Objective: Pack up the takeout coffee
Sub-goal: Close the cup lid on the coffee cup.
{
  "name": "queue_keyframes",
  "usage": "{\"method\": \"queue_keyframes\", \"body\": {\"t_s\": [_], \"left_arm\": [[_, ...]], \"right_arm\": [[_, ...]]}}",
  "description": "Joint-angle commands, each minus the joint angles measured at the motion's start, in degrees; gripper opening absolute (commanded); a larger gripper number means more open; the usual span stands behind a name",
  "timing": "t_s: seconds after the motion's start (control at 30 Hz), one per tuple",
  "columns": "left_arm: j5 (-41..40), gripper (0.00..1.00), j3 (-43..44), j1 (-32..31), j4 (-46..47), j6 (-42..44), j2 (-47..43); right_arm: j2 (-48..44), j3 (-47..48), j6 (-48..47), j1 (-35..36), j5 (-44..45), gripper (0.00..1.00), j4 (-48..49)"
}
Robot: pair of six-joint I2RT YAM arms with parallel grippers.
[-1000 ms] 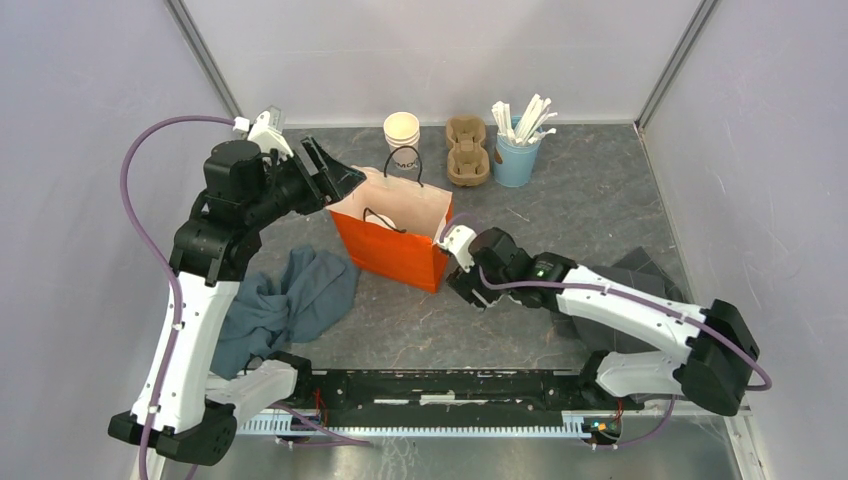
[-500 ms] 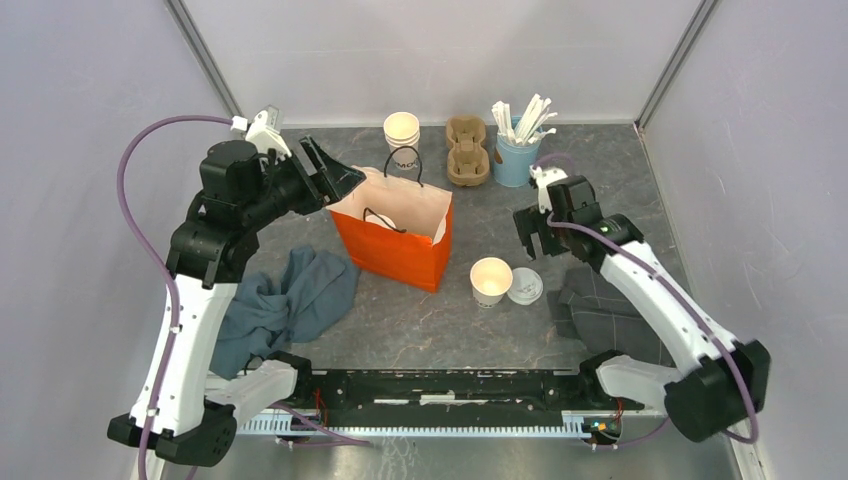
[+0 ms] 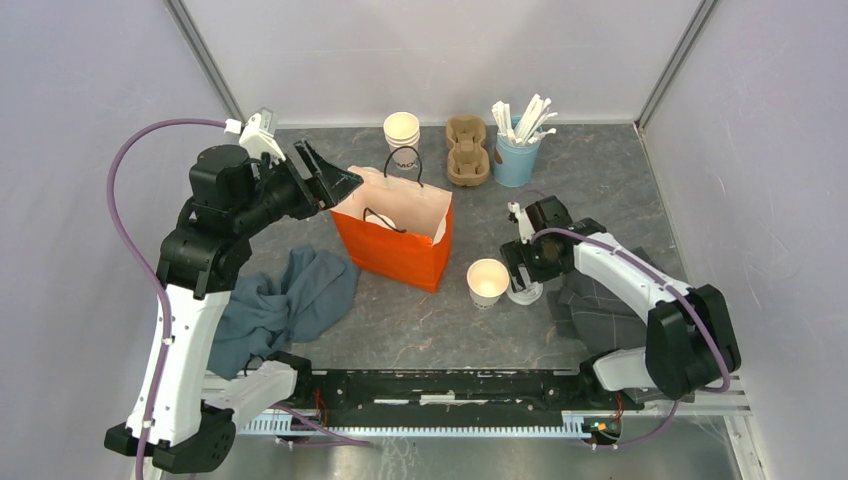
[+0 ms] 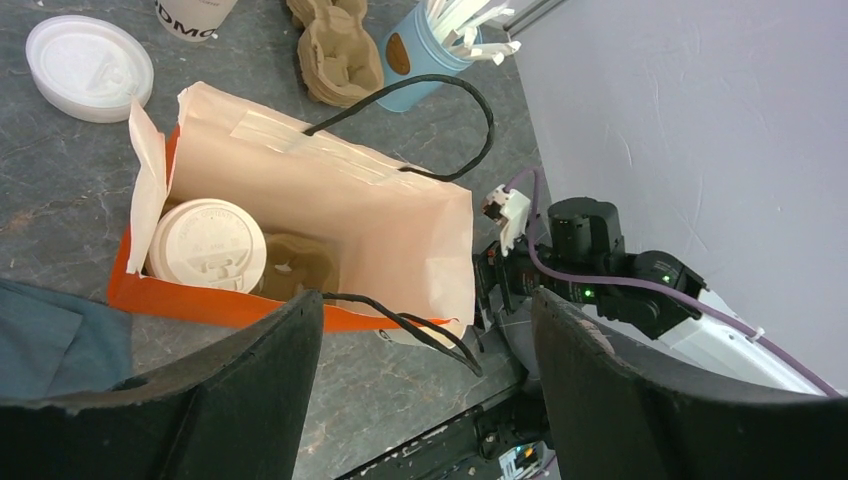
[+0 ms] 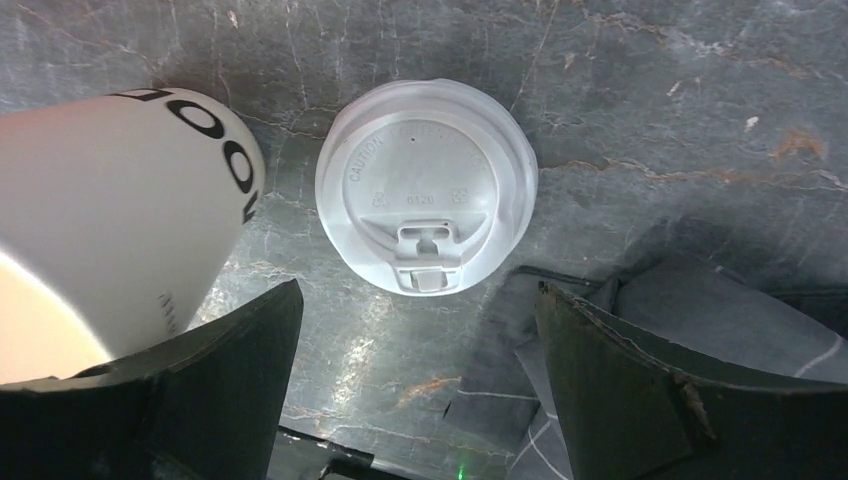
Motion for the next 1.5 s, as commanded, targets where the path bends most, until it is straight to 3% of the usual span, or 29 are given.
{"method": "queue_keyframes", "body": {"t_s": [0.0, 0.47, 0.67, 0.83, 1.13, 1.47], "left_arm": [[2.0, 0.82, 1.1, 0.1, 0.6, -0.2, -0.6], [2.6, 0.82, 1.0, 0.1, 0.6, -0.5, -0.1], [2.8, 0.82, 0.7, 0.1, 0.9, -0.8, 0.2], [3.3, 0.82, 0.5, 0.1, 1.5, -1.0, 0.6], [3.7, 0.82, 0.4, 0.1, 1.6, -0.7, 1.0], [4.5, 0.82, -1.2, 0.1, 2.5, -0.4, 0.5]], "right_arm": [[2.2, -0.7, 0.3, 1.9, 2.0, 0.92, 4.6], [7.4, -2.1, -0.9, 4.2, 8.1, 0.87, 8.7], [7.4, -2.3, -1.5, 4.1, 8.2, 0.86, 9.1], [8.0, -2.1, -1.7, 4.1, 8.6, 0.79, 9.7], [8.7, -1.3, -3.2, 4.3, 8.5, 0.78, 8.9], [-2.7, 4.0, -4.0, 4.3, 7.5, 0.73, -0.7]]}}
